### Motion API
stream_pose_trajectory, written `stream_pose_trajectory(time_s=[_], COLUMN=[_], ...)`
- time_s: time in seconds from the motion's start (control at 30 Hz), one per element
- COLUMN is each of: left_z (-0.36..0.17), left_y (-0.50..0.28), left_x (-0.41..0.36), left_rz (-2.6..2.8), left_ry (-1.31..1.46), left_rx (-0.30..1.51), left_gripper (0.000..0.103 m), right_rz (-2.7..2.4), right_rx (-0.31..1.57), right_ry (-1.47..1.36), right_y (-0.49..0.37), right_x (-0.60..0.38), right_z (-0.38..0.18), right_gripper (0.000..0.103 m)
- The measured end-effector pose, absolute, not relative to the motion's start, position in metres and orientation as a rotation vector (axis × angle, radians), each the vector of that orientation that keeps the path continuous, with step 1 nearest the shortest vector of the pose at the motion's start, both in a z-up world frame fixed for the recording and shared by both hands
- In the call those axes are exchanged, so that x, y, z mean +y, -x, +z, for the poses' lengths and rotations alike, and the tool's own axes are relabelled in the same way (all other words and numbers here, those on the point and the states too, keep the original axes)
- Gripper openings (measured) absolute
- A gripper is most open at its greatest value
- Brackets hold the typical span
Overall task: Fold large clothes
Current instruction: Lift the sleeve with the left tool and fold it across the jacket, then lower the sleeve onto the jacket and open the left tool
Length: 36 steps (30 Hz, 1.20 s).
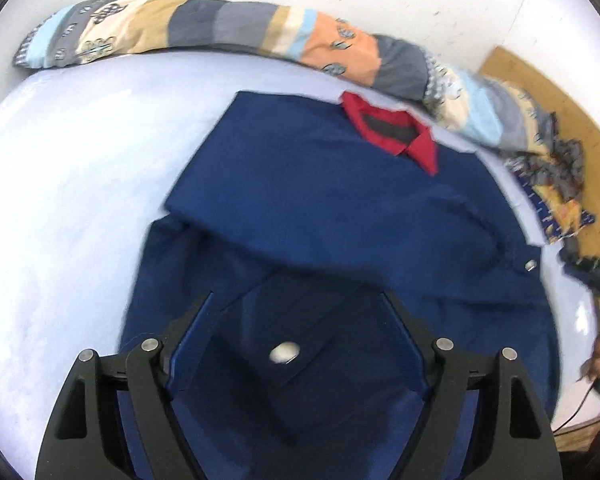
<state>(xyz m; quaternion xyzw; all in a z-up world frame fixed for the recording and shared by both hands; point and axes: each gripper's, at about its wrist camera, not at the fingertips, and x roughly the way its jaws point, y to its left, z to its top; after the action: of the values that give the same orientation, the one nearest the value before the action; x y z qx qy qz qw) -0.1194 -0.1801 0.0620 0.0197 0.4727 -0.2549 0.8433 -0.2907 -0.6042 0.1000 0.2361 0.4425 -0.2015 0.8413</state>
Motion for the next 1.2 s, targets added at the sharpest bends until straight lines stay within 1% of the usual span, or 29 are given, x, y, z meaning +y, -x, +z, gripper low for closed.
stream_pose_trajectory(time_s=[0.2,0.23,0.3,0.33,0.37,0.4,0.43,0.47,0.5,0.57,0.7,0.77,0.9,0.97,1.03,1.1,1.2], left_z=[0.043,0.039,0.031,0.028,0.026,0.023,0.023,0.023,0.025,0.029,0.037,0.038,0.039,0.041,0.044,0.045,0.046], left_y=[0.124,0.122,0.117,0.116,0.115,0.114,0.115,0.116,0.116,0.116,0.111,0.109,0.111,0.11,0.108,0.106,0.107], left_x=[-0.17,-0.167,-0.163,-0.163,-0.164,-0.169,-0.174,-0.179,-0.182,-0.184,-0.184,-0.184,-0.189,-0.188,-0.183,-0.178,-0.172], left_rz=[-0.51,-0.509,-0.529,-0.544,-0.556,-0.557,-0.547,-0.533,-0.527,-0.513,-0.459,-0.449,-0.438,-0.43,-0.416,-0.413,-0.422], left_ry=[-0.014,0.004,0.051,0.066,0.071,0.045,0.01,-0.031,-0.047,-0.069,-0.115,-0.123,-0.187,-0.191,-0.18,-0.164,-0.148], left_rx=[1.078,1.095,1.122,1.134,1.141,1.137,1.124,1.106,1.087,1.052,0.978,0.973,0.965,0.966,0.962,0.972,0.98], left_gripper=[0.08,0.079,0.062,0.046,0.036,0.035,0.03,0.023,0.02,0.005,0.005,0.005,0.006,0.009,0.01,0.01,0.01], right_rz=[-0.392,-0.394,-0.406,-0.409,-0.41,-0.411,-0.413,-0.416,-0.416,-0.425,-0.439,-0.444,-0.452,-0.4,-0.319,-0.268,-0.364], right_rx=[0.967,0.965,0.952,0.948,0.945,0.942,0.936,0.929,0.925,0.923,0.947,0.951,0.898,0.872,0.88,0.953,1.145], right_ry=[-0.6,-0.603,-0.607,-0.61,-0.614,-0.619,-0.625,-0.628,-0.624,-0.608,-0.539,-0.507,-0.386,-0.329,-0.379,-0.457,-0.53], right_y=[0.289,0.29,0.292,0.293,0.294,0.295,0.297,0.298,0.298,0.299,0.294,0.292,0.288,0.283,0.279,0.271,0.267], right_x=[-0.615,-0.616,-0.618,-0.619,-0.62,-0.621,-0.622,-0.623,-0.624,-0.624,-0.621,-0.618,-0.603,-0.589,-0.584,-0.587,-0.604], right_z=[0.084,0.085,0.087,0.088,0.088,0.089,0.09,0.092,0.093,0.094,0.089,0.089,0.106,0.112,0.107,0.087,0.038], right_gripper=[0.077,0.077,0.077,0.077,0.077,0.077,0.077,0.077,0.077,0.077,0.077,0.077,0.076,0.076,0.076,0.076,0.076])
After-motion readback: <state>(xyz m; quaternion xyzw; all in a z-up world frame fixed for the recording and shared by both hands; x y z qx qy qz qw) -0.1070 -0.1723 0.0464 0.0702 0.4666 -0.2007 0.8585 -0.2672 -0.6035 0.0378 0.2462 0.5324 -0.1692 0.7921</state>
